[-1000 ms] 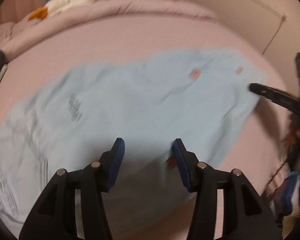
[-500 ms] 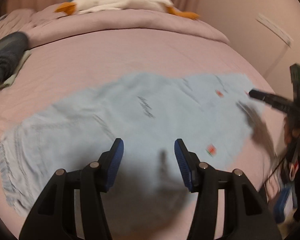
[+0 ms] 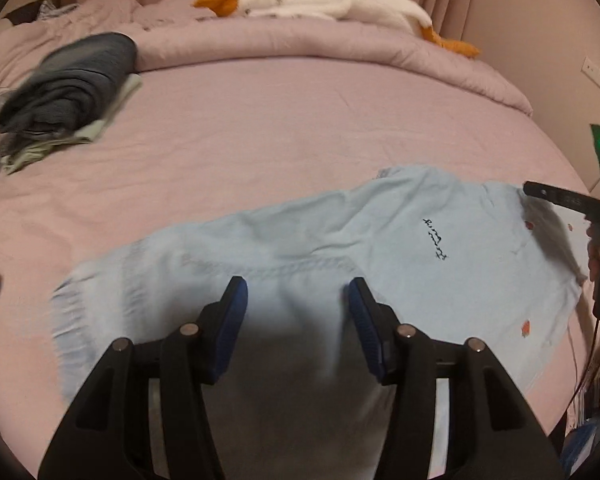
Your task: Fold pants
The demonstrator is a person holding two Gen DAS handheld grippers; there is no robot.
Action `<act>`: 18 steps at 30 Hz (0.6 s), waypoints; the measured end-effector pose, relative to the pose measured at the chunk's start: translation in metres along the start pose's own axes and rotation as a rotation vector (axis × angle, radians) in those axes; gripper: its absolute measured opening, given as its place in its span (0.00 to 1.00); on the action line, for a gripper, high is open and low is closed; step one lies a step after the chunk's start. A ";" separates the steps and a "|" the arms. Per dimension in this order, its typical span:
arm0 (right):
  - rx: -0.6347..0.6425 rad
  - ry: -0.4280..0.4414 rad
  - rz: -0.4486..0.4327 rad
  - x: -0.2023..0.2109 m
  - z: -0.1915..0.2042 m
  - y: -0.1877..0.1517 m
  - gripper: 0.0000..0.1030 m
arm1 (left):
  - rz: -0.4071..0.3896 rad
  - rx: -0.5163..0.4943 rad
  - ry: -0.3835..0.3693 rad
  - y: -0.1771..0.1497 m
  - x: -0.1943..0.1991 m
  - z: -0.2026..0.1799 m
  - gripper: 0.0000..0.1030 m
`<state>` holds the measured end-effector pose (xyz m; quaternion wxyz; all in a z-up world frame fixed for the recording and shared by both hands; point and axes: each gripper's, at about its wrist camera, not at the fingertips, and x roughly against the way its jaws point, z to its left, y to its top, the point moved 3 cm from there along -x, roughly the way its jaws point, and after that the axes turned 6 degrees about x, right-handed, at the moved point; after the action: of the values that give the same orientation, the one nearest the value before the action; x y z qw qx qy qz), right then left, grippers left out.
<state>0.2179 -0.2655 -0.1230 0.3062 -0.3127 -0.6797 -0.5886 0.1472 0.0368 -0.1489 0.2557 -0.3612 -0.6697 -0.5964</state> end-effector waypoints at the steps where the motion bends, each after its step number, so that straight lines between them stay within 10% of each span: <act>1: -0.005 0.025 -0.021 0.011 0.004 -0.007 0.28 | -0.006 -0.005 0.013 -0.004 0.005 0.003 0.54; 11: 0.195 0.048 -0.057 0.070 0.026 -0.126 0.28 | 0.025 -0.088 0.094 -0.054 0.034 0.031 0.54; 18: -0.337 0.148 -0.174 0.117 -0.096 -0.148 0.30 | 0.028 0.039 0.025 -0.039 0.043 0.018 0.71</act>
<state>0.0344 -0.3692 -0.1098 0.2467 -0.2553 -0.5718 -0.7396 0.0916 0.0612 -0.1426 0.2794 -0.3580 -0.6729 -0.5840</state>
